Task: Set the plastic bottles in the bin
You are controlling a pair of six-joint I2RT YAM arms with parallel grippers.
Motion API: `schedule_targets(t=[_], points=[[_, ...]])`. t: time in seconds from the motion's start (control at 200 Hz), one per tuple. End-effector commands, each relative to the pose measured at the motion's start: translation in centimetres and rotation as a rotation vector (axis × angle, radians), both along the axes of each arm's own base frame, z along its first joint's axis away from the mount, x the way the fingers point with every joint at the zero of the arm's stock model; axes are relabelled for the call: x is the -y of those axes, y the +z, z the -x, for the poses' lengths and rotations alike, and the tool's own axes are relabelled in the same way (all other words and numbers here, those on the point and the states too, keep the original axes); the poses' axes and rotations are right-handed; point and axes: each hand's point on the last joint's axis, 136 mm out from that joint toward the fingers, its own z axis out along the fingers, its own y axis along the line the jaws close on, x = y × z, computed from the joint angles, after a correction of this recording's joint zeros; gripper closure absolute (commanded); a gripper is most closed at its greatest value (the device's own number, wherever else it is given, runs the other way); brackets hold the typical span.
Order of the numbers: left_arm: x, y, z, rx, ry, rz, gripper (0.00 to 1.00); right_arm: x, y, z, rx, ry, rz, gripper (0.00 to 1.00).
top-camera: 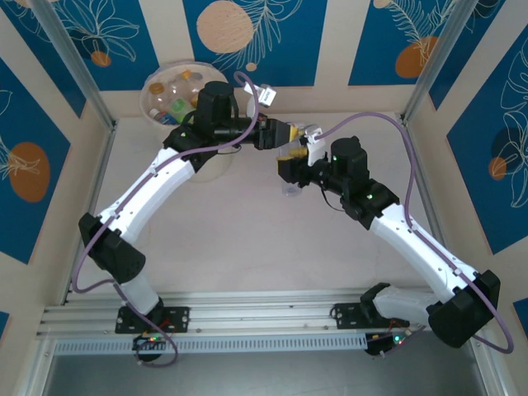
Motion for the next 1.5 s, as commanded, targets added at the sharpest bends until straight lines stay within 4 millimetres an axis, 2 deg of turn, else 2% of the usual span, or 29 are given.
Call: schedule_targets(t=[0.0, 0.085, 0.155, 0.26, 0.465, 0.665, 0.76, 0.9, 0.995, 1.27, 1.38, 1.495], points=[[1.6, 1.1, 1.9, -0.024, -0.109, 0.053, 0.55, -1.1, 2.1, 0.2, 0.059, 0.045, -0.021, 0.53], [1.6, 1.0, 1.9, -0.027, -0.11, 0.05, 0.52, -1.1, 2.2, 0.1, 0.059, 0.043, -0.022, 0.53], [1.6, 1.0, 2.0, -0.028, -0.111, 0.049, 0.39, -1.1, 2.1, 0.1, 0.056, 0.043, -0.021, 0.53], [1.6, 0.8, 2.0, -0.031, -0.114, 0.042, 0.39, -1.1, 2.1, 0.1, 0.056, 0.04, -0.02, 0.53], [1.7, 0.3, 1.8, -0.042, -0.11, 0.033, 0.53, -1.1, 2.0, 0.1, 0.053, 0.043, -0.021, 0.53], [1.8, 0.1, 1.3, -0.043, -0.096, 0.034, 0.87, -1.1, 2.1, 0.1, 0.048, 0.04, -0.024, 0.52], [1.7, 0.5, 1.1, -0.022, -0.077, 0.036, 0.9, -0.9, 2.1, 0.0, 0.041, 0.026, -0.024, 0.52], [1.1, 1.1, 0.5, 0.022, -0.025, 0.031, 0.92, -0.6, 2.3, -0.1, 0.029, 0.002, -0.022, 0.39], [0.4, 1.5, -0.3, 0.062, 0.037, 0.014, 0.96, -0.5, 2.5, -0.1, 0.024, -0.006, -0.02, 0.27], [-2.5, 3.4, -2.0, 0.152, 0.184, -0.018, 0.98, 0.6, 2.7, -0.1, 0.027, -0.052, 0.003, 0.0], [-4.4, 4.9, -3.1, 0.196, 0.259, -0.026, 0.98, 1.2, 3.6, 0.4, 0.04, -0.067, -0.008, 0.01], [-7.6, 7.0, -5.0, 0.237, 0.366, -0.029, 0.98, 1.8, 4.8, 1.3, 0.057, -0.073, -0.037, 0.01]])
